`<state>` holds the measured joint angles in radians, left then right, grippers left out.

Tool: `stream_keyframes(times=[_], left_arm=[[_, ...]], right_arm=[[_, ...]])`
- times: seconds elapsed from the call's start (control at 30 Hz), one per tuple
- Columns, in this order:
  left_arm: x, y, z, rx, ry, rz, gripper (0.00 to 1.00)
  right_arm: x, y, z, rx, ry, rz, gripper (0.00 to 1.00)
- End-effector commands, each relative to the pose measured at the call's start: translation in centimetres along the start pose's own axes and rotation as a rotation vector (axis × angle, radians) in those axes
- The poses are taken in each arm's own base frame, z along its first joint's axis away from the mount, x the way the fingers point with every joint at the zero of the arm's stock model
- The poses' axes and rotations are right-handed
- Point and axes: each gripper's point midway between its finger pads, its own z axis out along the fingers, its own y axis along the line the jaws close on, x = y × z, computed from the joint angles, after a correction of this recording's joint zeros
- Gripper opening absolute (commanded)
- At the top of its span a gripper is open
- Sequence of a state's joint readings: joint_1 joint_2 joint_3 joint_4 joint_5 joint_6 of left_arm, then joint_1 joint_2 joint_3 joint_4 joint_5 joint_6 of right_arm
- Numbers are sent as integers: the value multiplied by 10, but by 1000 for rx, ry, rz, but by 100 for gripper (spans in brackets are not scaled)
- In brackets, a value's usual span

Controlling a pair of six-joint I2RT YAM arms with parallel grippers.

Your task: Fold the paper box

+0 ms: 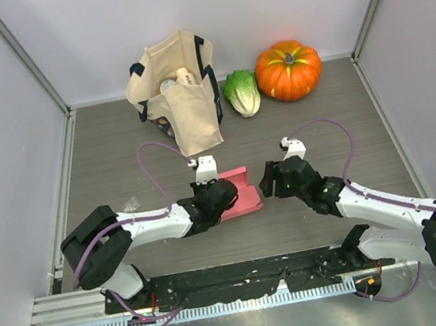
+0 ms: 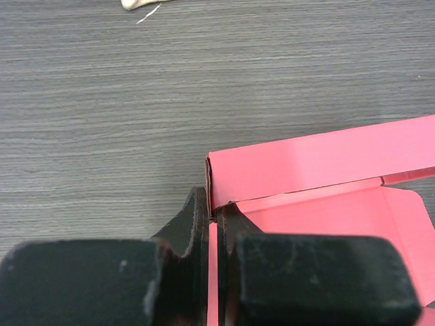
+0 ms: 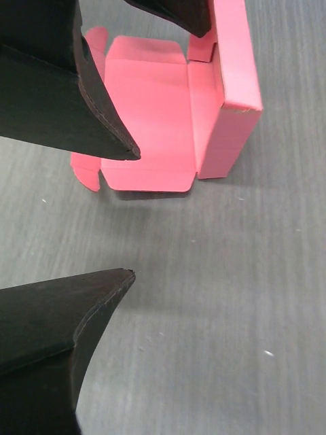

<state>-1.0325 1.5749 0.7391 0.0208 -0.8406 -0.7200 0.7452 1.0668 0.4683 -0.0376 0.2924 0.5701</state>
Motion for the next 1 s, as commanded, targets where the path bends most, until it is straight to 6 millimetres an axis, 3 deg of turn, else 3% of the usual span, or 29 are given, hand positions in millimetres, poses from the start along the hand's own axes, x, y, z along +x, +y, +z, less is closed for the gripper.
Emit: stream_keyframes(times=[0.0,0.07,0.13,0.2,0.37,0.5,0.53,0.6,0.63,0.67,0.73,0.8,0.83,0.87,0.93,0.97], left_arm=[[-28,-8,-9,35,0,-118,0],[-33,-7,-11,45,14,-154,0],[-34,-8,-13,54,23,-176,0],[-38,-8,-15,58,29,-193,0],[-38,-11,-17,67,49,-226,0],[-34,-10,-19,66,75,-264,0],[-32,-12,-20,80,91,-271,4],[-28,-13,-21,92,111,-290,23],[-28,-15,-25,115,120,-301,43],[-19,-12,-27,123,139,-297,50],[-24,-17,-38,197,145,-330,64],[-17,-13,-48,243,165,-304,70],[-16,-13,-54,269,181,-294,80],[-23,-13,-69,332,184,-303,83],[-24,-6,-85,378,199,-261,83],[-38,-5,-101,437,181,-275,83]], right_arm=[[14,27,-16,-105,171,261,70],[15,39,-18,-146,195,369,71],[30,51,-20,-215,254,434,71],[28,58,-15,-260,226,501,71],[13,72,-6,-272,171,566,69],[-2,89,0,-261,136,559,56],[-1,90,2,-247,138,561,50],[-3,90,5,-213,147,558,36],[-2,87,6,-186,149,548,23],[-1,83,5,-156,159,536,17],[5,69,5,-91,172,494,11],[-3,64,3,-68,163,460,9],[2,52,2,-12,188,428,7],[-7,55,0,-24,184,377,7],[3,38,-2,54,258,291,5],[-12,41,-4,49,252,209,4]])
